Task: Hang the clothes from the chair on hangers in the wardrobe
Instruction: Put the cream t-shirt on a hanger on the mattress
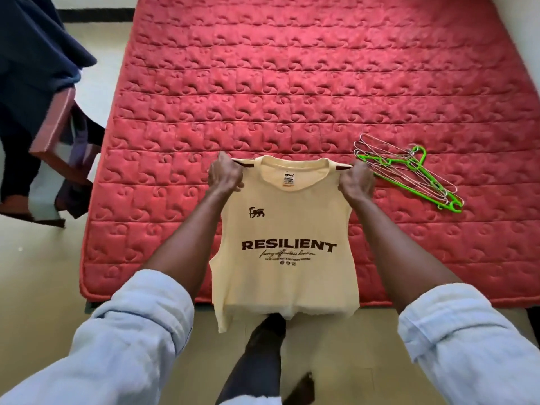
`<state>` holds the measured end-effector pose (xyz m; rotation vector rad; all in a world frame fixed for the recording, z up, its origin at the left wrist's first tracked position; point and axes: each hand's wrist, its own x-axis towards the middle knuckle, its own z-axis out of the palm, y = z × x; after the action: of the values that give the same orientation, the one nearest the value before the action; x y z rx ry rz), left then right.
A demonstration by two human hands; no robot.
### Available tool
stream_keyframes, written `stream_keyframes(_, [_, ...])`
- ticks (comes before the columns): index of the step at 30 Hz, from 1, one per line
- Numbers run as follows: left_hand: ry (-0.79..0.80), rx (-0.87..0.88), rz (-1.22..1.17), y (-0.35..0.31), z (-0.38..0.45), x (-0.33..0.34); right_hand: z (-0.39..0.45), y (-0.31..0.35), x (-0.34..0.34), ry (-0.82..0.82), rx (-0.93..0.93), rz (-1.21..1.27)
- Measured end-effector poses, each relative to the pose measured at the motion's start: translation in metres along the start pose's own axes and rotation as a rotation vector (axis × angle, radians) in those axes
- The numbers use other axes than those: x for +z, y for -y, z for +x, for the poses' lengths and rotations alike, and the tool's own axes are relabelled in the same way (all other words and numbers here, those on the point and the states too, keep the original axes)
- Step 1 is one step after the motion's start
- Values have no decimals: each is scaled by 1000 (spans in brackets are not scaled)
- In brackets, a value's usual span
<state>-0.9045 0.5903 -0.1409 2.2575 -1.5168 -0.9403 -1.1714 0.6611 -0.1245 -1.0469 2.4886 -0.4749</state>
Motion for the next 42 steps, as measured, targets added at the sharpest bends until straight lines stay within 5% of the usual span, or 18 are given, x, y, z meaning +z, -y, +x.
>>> stream_keyframes(6, [-96,21,-84,20,92,82,88,3,98,-4,20,63])
stream_keyframes(15, [78,138,-97,79,154,179,152,-23,229,175,-84,64])
stream_keyframes(22, [189,623,426,120,109,225,90,-63,275,326,-603,-301])
stream_keyframes(33, [457,394,730,121,102,231,94,-108,260,559,-463,-490])
stream_keyframes(38, [260,356,726,100,81,236,103,-110,245,613,-531,-395])
stream_keyframes(42, [-18,360,534,75,39,256,104,-129,218,400,-728,-218])
